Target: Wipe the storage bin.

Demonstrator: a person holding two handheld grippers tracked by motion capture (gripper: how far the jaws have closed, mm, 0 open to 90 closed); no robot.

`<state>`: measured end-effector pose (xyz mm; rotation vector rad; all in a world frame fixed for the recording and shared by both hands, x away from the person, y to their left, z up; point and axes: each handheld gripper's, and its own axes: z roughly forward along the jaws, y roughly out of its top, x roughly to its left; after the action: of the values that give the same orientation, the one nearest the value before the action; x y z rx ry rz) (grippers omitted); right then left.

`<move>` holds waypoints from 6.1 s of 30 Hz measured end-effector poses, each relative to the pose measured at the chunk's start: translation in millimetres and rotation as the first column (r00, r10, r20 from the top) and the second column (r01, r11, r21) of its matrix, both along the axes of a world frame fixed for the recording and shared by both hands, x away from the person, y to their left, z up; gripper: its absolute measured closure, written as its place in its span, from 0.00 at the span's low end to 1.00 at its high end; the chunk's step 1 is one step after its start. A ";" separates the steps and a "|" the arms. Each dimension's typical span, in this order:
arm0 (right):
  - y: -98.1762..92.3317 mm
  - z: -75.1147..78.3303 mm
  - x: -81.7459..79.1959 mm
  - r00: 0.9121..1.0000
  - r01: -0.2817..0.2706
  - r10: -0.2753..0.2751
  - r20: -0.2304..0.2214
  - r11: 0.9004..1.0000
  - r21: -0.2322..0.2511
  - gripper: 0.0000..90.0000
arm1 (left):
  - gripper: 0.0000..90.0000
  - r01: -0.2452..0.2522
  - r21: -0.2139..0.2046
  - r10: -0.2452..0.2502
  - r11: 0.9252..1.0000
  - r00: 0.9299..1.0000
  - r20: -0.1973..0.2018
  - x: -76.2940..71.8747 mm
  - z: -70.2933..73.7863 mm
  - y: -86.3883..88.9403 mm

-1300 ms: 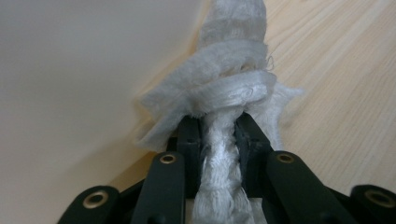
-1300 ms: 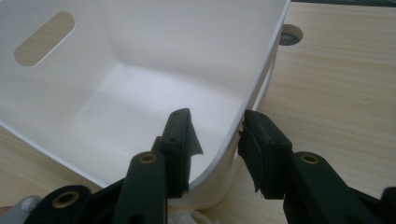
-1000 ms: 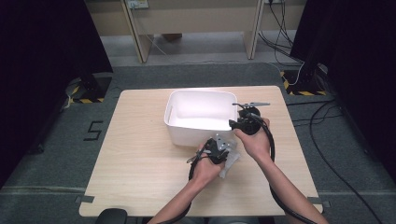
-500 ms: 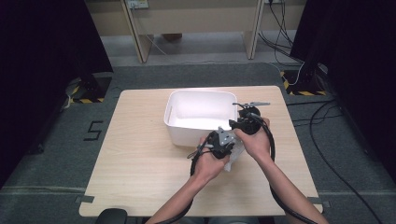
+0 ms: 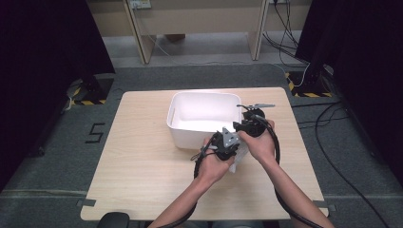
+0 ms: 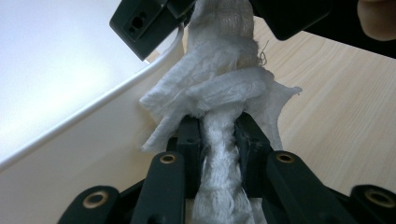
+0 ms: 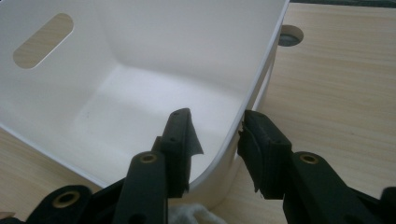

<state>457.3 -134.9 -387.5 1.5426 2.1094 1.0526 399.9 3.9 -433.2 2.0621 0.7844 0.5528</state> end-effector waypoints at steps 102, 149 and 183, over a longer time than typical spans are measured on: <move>-2.7 -1.3 5.1 0.999 0.004 -0.003 -0.044 0.999 0.038 0.68 | 0.84 -0.203 -0.045 0.205 0.978 0.978 0.038 -38.6 16.4 151.5; -18.3 -6.8 -52.0 0.974 -0.205 0.204 -0.101 0.979 -0.005 0.84 | 0.83 -0.277 -0.127 0.276 0.953 0.961 -0.021 -86.3 -8.4 229.9; -5.8 3.1 -83.9 0.973 -0.231 0.232 -0.007 0.970 0.075 0.75 | 0.83 -0.189 -0.102 0.192 0.977 0.981 0.023 -103.4 -2.6 197.6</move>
<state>373.3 -140.7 -384.4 1.3637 2.3288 1.2119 296.5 201.6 -435.8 1.8940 0.9773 0.6385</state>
